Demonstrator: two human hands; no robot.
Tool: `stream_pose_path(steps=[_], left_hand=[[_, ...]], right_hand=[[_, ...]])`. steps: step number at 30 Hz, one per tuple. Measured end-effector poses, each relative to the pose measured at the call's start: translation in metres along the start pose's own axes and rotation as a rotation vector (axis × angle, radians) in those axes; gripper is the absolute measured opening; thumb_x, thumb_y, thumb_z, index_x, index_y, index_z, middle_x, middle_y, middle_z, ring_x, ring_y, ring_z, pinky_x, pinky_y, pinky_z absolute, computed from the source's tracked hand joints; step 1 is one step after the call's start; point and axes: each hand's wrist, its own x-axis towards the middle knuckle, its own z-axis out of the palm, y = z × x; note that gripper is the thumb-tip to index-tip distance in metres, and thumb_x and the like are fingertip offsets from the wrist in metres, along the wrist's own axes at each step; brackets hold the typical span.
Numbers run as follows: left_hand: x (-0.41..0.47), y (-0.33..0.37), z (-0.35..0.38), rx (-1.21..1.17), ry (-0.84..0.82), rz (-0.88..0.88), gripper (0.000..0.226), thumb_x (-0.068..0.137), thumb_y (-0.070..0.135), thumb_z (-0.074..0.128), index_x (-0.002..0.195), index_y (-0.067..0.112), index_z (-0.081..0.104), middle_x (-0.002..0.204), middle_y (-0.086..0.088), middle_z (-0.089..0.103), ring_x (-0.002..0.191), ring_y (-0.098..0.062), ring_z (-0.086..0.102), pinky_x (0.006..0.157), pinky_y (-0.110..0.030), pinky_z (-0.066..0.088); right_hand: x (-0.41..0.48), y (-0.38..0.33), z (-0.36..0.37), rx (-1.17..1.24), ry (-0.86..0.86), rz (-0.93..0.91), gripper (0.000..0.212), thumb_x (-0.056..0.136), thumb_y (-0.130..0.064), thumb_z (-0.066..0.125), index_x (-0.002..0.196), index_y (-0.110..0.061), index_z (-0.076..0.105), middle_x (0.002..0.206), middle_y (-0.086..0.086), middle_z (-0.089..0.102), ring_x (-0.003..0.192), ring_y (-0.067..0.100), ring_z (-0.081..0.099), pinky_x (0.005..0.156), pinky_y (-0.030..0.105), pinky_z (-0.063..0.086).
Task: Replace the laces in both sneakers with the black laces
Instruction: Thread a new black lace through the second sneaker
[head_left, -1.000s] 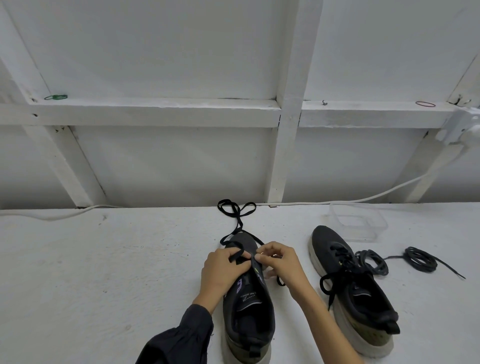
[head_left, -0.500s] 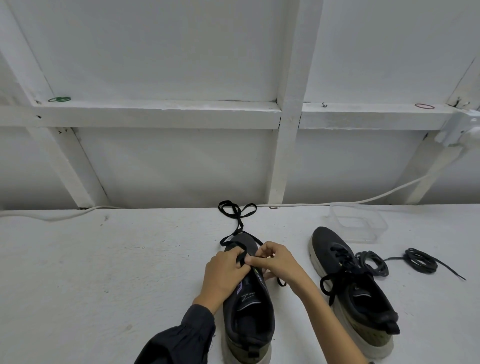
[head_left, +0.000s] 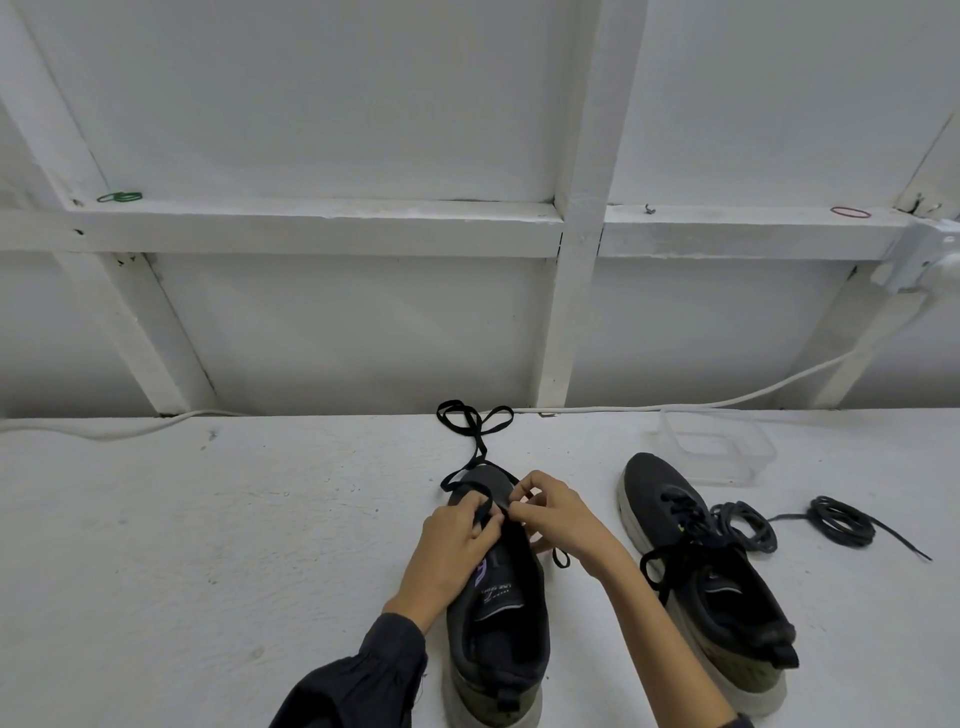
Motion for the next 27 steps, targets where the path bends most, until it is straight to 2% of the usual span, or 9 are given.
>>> stream_pose_path(steps=[6, 9, 12, 14, 16, 19, 20, 22, 27], left_hand=[[-0.001, -0.008, -0.001, -0.304, 0.122, -0.169, 0.014, 0.096, 0.021, 0.058, 0.084, 0.013, 0.061, 0.066, 0.0, 0.062, 0.057, -0.001, 0.052, 0.06, -0.025, 0.044], [0.002, -0.006, -0.004, -0.476, 0.172, -0.264, 0.024, 0.097, 0.022, 0.057, 0.083, 0.003, 0.06, 0.065, -0.001, 0.055, 0.059, -0.01, 0.049, 0.056, -0.025, 0.044], [0.002, 0.001, -0.005, -0.59, 0.212, -0.295, 0.028, 0.098, 0.021, 0.055, 0.076, 0.003, 0.055, 0.059, 0.002, 0.044, 0.052, -0.009, 0.037, 0.047, -0.018, 0.035], [0.003, 0.007, -0.006, -0.62, 0.171, -0.29, 0.027, 0.097, 0.021, 0.056, 0.078, 0.003, 0.057, 0.056, 0.005, 0.042, 0.049, -0.008, 0.035, 0.045, -0.017, 0.032], [0.004, 0.01, -0.009, -0.629, 0.113, -0.284, 0.024, 0.097, 0.022, 0.056, 0.081, 0.004, 0.059, 0.055, 0.007, 0.043, 0.046, -0.006, 0.034, 0.045, -0.017, 0.032], [0.005, 0.013, -0.017, -0.685, 0.018, -0.304, 0.021, 0.098, 0.022, 0.054, 0.085, 0.006, 0.057, 0.056, 0.005, 0.039, 0.045, -0.006, 0.031, 0.045, -0.017, 0.028], [0.005, 0.013, -0.019, -0.709, -0.017, -0.312, 0.02, 0.099, 0.022, 0.053, 0.085, 0.008, 0.056, 0.056, 0.005, 0.038, 0.045, -0.006, 0.03, 0.045, -0.017, 0.027], [0.004, 0.013, -0.024, -0.736, -0.066, -0.333, 0.021, 0.1, 0.022, 0.05, 0.085, 0.009, 0.058, 0.057, 0.006, 0.039, 0.048, -0.007, 0.033, 0.049, -0.019, 0.031], [0.0, 0.006, -0.034, -0.822, -0.06, -0.372, 0.023, 0.1, 0.012, 0.044, 0.091, 0.007, 0.065, 0.076, -0.003, 0.057, 0.072, -0.013, 0.057, 0.071, -0.025, 0.05]], right_hand=[[-0.003, 0.003, 0.0, 0.015, 0.001, -0.001, 0.014, 0.088, -0.011, 0.057, 0.101, -0.008, 0.059, 0.075, 0.004, 0.056, 0.058, 0.011, 0.054, 0.05, 0.02, 0.047], [-0.005, 0.001, 0.001, -0.031, 0.002, -0.015, 0.014, 0.089, -0.012, 0.056, 0.103, -0.011, 0.06, 0.072, 0.003, 0.054, 0.053, 0.01, 0.049, 0.05, 0.023, 0.044], [-0.005, 0.0, -0.001, -0.052, -0.017, -0.019, 0.023, 0.088, -0.013, 0.055, 0.107, -0.024, 0.063, 0.079, 0.004, 0.057, 0.068, 0.015, 0.054, 0.058, 0.027, 0.048], [-0.006, -0.001, -0.001, -0.103, -0.047, -0.071, 0.033, 0.089, -0.013, 0.055, 0.114, -0.031, 0.066, 0.085, 0.002, 0.058, 0.075, 0.013, 0.055, 0.062, 0.025, 0.05], [-0.007, -0.005, 0.002, -0.201, -0.029, -0.193, 0.029, 0.089, -0.013, 0.062, 0.114, -0.025, 0.07, 0.087, -0.005, 0.054, 0.077, 0.007, 0.052, 0.069, 0.023, 0.048], [-0.005, -0.012, 0.009, -0.236, 0.084, -0.285, 0.01, 0.084, -0.019, 0.074, 0.093, -0.017, 0.075, 0.09, -0.007, 0.052, 0.083, 0.004, 0.049, 0.078, 0.022, 0.043], [-0.004, -0.014, 0.01, -0.224, 0.098, -0.287, 0.003, 0.082, -0.02, 0.075, 0.085, -0.019, 0.074, 0.088, -0.007, 0.053, 0.08, 0.003, 0.05, 0.075, 0.021, 0.043], [0.0, -0.014, 0.012, -0.235, 0.084, -0.285, 0.01, 0.082, -0.019, 0.075, 0.075, -0.023, 0.07, 0.079, -0.01, 0.055, 0.071, 0.003, 0.05, 0.066, 0.015, 0.04], [0.003, -0.011, 0.011, -0.214, 0.068, -0.264, 0.007, 0.085, -0.008, 0.069, 0.085, -0.015, 0.071, 0.074, -0.008, 0.062, 0.062, -0.003, 0.053, 0.062, 0.008, 0.042]])
